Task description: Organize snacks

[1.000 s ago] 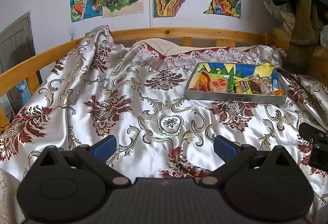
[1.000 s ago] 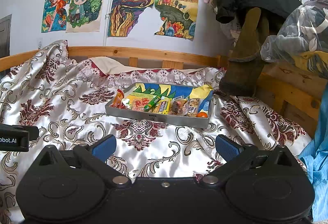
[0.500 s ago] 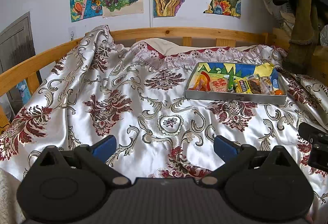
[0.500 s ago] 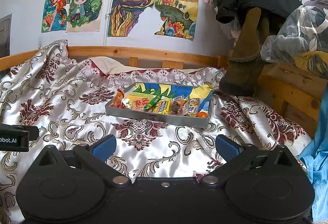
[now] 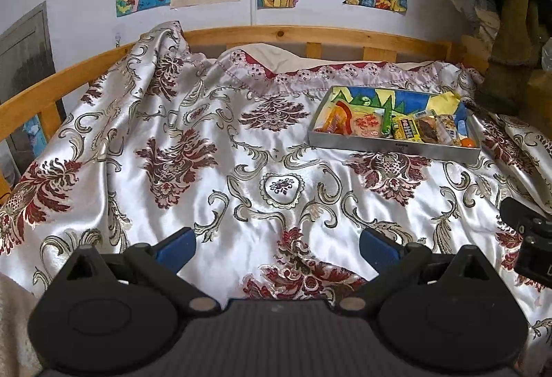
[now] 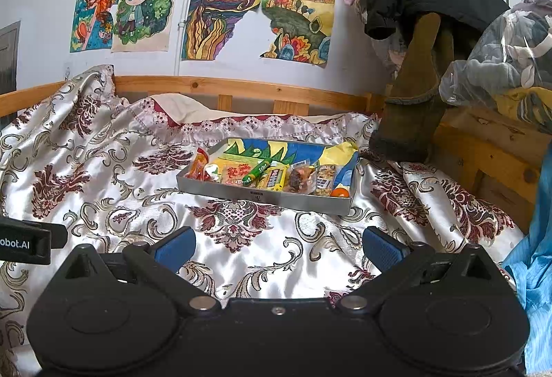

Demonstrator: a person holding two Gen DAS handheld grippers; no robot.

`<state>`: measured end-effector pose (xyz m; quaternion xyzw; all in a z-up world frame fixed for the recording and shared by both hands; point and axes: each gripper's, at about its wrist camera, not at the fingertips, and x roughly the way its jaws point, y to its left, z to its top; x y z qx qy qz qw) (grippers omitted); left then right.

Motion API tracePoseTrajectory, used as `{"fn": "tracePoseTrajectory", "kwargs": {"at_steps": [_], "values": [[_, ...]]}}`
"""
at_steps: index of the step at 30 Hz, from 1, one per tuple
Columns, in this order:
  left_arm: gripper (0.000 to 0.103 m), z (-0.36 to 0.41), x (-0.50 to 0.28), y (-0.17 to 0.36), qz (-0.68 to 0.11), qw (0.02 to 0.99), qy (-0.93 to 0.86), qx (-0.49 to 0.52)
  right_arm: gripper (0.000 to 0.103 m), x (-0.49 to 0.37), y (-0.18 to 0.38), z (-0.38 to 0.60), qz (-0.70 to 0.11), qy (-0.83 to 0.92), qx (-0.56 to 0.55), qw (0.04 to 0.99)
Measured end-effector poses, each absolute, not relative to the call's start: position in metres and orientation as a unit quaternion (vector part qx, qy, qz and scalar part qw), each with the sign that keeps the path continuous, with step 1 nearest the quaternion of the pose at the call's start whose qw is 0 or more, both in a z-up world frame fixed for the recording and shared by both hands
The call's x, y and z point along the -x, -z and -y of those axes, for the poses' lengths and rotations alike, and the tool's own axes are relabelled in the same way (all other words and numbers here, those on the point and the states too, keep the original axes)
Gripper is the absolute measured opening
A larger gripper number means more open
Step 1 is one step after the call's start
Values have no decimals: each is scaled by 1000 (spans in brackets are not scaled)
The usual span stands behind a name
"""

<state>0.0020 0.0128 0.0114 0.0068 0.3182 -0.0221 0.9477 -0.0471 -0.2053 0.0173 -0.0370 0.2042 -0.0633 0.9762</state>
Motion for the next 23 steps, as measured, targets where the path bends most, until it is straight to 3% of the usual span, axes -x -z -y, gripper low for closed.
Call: {"fn": "tracePoseTrajectory", "kwargs": {"at_steps": [23], "values": [[103,-12,-2,-10,-319,947,27,-9,102,49,-15,209,-206,62,44,976]]}}
